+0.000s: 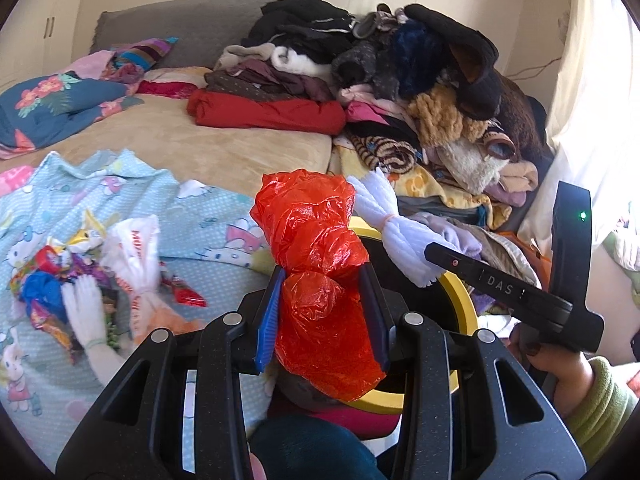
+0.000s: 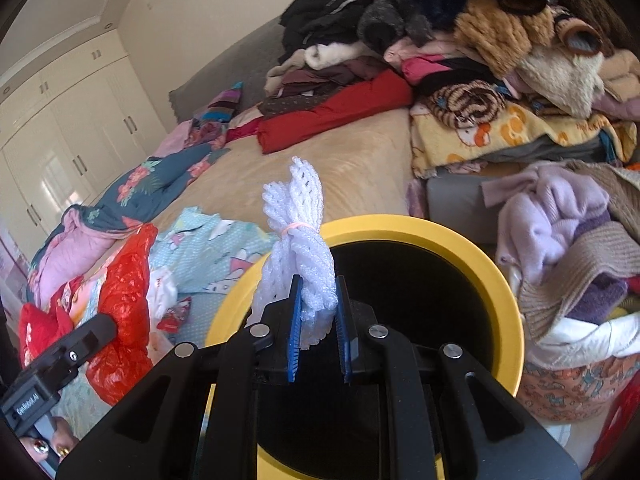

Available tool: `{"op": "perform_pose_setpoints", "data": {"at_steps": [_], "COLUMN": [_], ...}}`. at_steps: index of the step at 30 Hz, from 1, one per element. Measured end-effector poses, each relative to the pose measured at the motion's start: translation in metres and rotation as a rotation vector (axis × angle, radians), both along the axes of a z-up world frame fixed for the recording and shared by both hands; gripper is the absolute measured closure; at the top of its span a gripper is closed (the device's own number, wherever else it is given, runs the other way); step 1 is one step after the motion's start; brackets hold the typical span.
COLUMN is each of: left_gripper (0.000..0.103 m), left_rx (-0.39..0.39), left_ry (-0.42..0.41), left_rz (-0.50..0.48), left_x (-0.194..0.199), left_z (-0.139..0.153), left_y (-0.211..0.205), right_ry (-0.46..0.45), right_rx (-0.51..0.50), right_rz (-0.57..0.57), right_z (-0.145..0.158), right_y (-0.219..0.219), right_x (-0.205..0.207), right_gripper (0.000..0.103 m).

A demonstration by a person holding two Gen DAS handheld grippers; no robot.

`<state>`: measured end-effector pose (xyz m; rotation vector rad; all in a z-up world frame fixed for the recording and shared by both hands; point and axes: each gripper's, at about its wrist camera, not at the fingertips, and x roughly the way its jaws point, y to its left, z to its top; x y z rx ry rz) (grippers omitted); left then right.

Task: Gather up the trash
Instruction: 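Carry both items over the yellow bin and open both tools to drop them, then move both tools back over the remaining trash on the sheet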

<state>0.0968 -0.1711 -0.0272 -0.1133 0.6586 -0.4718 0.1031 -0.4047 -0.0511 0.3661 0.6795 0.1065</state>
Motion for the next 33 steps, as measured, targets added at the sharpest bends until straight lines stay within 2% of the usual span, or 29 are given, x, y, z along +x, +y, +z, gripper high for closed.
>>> {"op": "perform_pose_setpoints", "data": {"at_steps": [8,19,20,21,23,25,26,27,33], "left_gripper": [0.073,0.072,0.066,0.056,0.041,0.028,0.015,0.011,0.011], "left_rx": [0.032,0.045,0.041,0.04,0.041,0.043,0.043,0.042,0.036], "left_ry": [0.017,0.071,0.071,0.066,0.056,0.049,0.038,0.029,-0.008], "left_rz": [-0.058,-0.066,-0.07,-0.069,-0.059,-0.047,-0.035,-0.025,0.019], "left_x": [0.007,0.024,0.025,0.025,0.024,0.022,0.02,0.019,0.009], "left_z": [-0.014,-0.032,-0.032,-0.032,-0.031,-0.029,-0.028,-0.026,-0.016], "left_y": [-0.028,-0.041,-0.042,-0.043,-0.043,-0.042,-0.04,-0.039,-0.025], "right_ry": [0.049,0.079,0.079,0.079,0.076,0.079,0.077,0.072,0.032], "right_rx": [0.011,0.014,0.02,0.021,0.022,0.015,0.016,0.016,-0.01], "right_rz": [-0.042,-0.052,-0.05,-0.056,-0.064,-0.072,-0.074,-0.077,-0.075], "right_z": [-0.013,-0.021,-0.021,-0.021,-0.021,-0.02,-0.02,-0.02,-0.012], "right_y": [-0.021,-0.035,-0.036,-0.036,-0.037,-0.038,-0.038,-0.037,-0.029], "right_x": [0.001,0.002,0.002,0.001,0.0,0.001,0.001,0.001,-0.002], "right_gripper": [0.086,0.085,0.079,0.068,0.057,0.056,0.055,0.052,0.042]}}
